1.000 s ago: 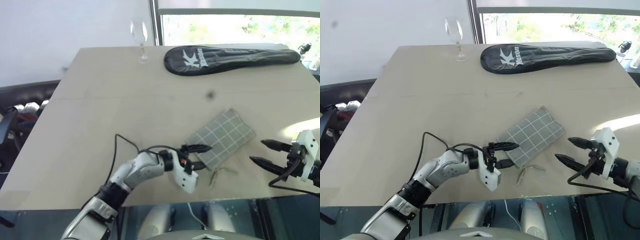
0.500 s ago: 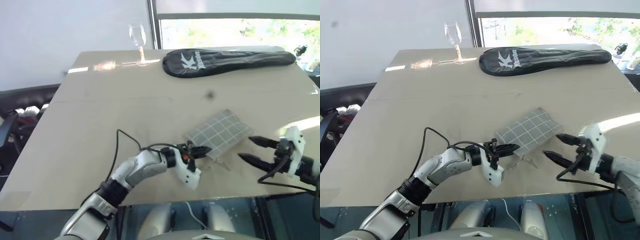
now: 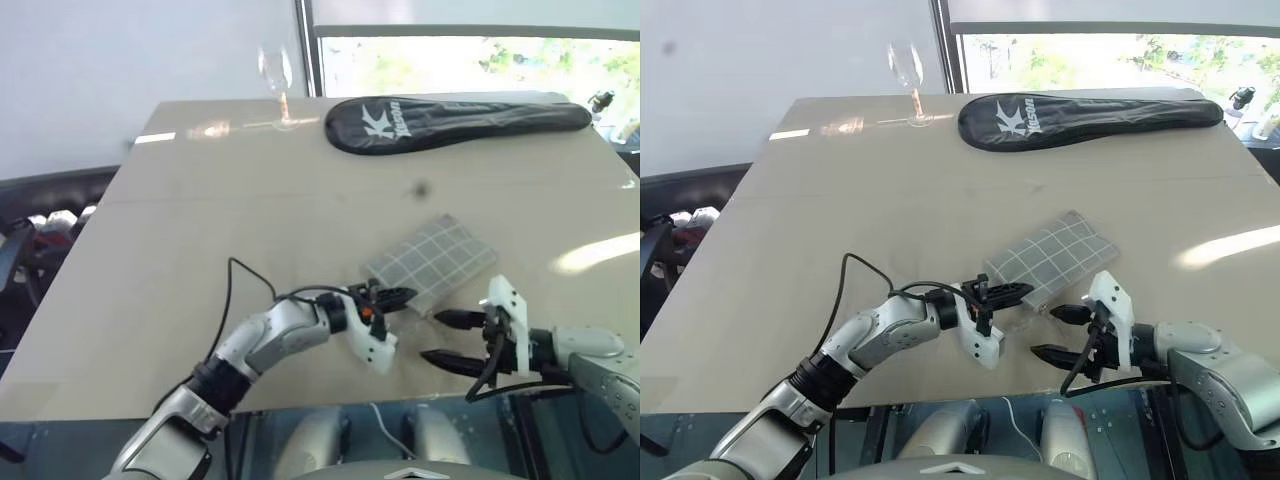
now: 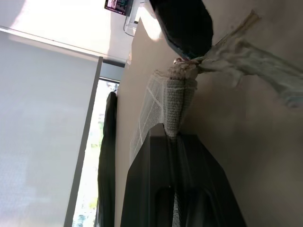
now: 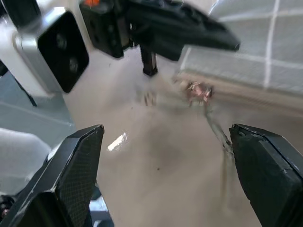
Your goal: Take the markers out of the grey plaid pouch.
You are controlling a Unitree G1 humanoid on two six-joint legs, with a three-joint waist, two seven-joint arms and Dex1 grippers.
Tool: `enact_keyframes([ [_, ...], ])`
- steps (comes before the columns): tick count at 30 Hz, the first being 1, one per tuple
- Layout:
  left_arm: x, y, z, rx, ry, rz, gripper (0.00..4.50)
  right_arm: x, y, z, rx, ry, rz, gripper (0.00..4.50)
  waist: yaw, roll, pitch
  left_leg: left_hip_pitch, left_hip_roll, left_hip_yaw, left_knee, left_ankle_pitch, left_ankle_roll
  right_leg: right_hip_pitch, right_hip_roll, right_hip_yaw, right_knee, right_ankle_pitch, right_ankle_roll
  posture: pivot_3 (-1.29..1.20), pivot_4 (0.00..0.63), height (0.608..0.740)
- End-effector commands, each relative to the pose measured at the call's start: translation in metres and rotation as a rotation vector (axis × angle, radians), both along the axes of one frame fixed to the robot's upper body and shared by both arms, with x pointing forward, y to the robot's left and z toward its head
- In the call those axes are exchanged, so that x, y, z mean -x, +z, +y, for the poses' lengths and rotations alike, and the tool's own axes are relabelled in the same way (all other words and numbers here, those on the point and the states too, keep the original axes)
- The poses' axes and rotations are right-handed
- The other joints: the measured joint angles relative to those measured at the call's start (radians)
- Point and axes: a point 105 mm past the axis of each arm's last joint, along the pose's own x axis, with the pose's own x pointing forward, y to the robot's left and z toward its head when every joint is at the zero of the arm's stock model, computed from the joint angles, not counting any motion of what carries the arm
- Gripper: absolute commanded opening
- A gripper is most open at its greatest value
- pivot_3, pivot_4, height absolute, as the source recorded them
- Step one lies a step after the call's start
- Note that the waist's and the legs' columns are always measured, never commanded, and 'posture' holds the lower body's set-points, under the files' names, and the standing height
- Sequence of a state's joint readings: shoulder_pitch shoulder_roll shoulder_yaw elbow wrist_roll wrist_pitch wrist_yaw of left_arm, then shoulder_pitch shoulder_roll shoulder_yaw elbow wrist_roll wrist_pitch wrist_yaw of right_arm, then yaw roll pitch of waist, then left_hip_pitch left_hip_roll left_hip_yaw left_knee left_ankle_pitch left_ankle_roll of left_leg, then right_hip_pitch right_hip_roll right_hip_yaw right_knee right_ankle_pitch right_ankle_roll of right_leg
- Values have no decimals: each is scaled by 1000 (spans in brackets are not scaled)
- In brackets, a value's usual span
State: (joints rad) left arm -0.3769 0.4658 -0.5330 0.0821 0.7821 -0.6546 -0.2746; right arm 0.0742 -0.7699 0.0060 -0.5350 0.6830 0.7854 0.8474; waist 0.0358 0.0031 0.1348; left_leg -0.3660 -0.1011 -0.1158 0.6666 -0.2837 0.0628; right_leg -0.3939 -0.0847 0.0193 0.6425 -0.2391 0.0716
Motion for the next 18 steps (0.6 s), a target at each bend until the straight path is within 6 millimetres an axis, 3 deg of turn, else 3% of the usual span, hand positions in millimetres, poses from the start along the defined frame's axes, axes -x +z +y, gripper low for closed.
enact_keyframes([
  [1, -16, -13, 21, -74, 110, 15, 18, -18, 5, 9, -22, -25, -61, 4331, -6, -1, 1, 0, 0, 0, 0, 0, 0, 0, 0, 0, 0, 0, 0, 0, 150, 740],
  [2, -15, -13, 21, -75, 110, 15, 18, -20, 6, 12, -39, -24, -63, 4331, -7, -1, 1, 0, 0, 0, 0, 0, 0, 0, 1, 0, 0, 0, 0, 0, 150, 740],
  [5, -15, -13, 24, -78, 113, 13, 0, -16, 8, 14, -54, 6, -47, 3366, -6, -2, 1, -1, 0, -1, 0, 0, 0, 0, 0, -1, 0, 0, 0, 0, 150, 740],
  [6, -15, -12, 24, -78, 114, 10, 0, -16, 6, 13, -45, 9, -45, 3366, -6, -2, 1, -1, 0, -1, 0, 0, 0, 0, 0, -1, 0, 0, 0, 0, 150, 740],
  [12, -11, -6, 28, -94, 73, -61, 0, -20, 5, 9, -33, -16, -69, 359, -16, -2, 1, -1, 0, -2, -1, 0, 0, -1, 0, -1, -1, 0, 0, 0, 150, 740],
  [13, -11, -5, 30, -94, 72, -64, 0, -22, 5, 8, -32, -22, -76, 83, -19, -2, 1, -1, 0, -2, -1, 0, 0, -1, 0, -1, -1, 0, 0, 0, 150, 740],
  [18, -17, 5, 46, -54, 122, -86, 0, -41, 4, -2, 6, -102, -159, 83, -23, -2, 2, -1, 0, -1, -1, 0, 0, -1, 0, -1, -1, 0, 0, 0, 150, 740],
])
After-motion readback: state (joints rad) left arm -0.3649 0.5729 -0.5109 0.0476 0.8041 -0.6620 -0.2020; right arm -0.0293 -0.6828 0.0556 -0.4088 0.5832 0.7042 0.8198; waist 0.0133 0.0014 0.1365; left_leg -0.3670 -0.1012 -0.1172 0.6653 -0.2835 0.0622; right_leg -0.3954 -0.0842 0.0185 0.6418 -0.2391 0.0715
